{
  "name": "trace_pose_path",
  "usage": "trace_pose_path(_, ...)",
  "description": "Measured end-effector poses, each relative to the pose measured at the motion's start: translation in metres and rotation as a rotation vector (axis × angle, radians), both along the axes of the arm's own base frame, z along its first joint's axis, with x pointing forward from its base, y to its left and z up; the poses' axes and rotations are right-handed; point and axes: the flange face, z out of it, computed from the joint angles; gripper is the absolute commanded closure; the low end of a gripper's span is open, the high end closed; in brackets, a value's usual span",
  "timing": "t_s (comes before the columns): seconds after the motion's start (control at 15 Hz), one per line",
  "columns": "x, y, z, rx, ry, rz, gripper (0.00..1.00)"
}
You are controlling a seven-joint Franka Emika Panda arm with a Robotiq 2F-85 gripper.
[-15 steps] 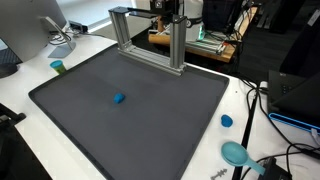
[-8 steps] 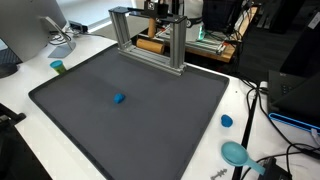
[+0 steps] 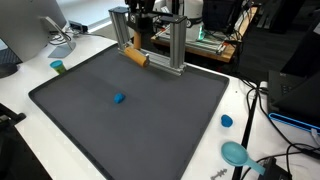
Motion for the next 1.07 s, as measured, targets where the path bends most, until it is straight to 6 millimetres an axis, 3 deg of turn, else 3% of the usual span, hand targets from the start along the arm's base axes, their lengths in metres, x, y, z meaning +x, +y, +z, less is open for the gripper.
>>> trace_pose_path(0.13,0.021,-0.001,-0.004,0.04,0.048,0.0,0.53)
trace_pose_path(0.27,0.029,0.001,-0.006,0.049,0.057,0.002,0.53)
trace_pose_path(0.33,0.03,0.002,-0.007,0.049,0.059,0.003,0.78)
trace_pose_path(0.73,0.04,-0.008,-0.007,0.067,0.052,0.025,0.78)
trace_pose_path(1.07,0.092,-0.045,-0.006,0.085,0.031,0.151,0.78)
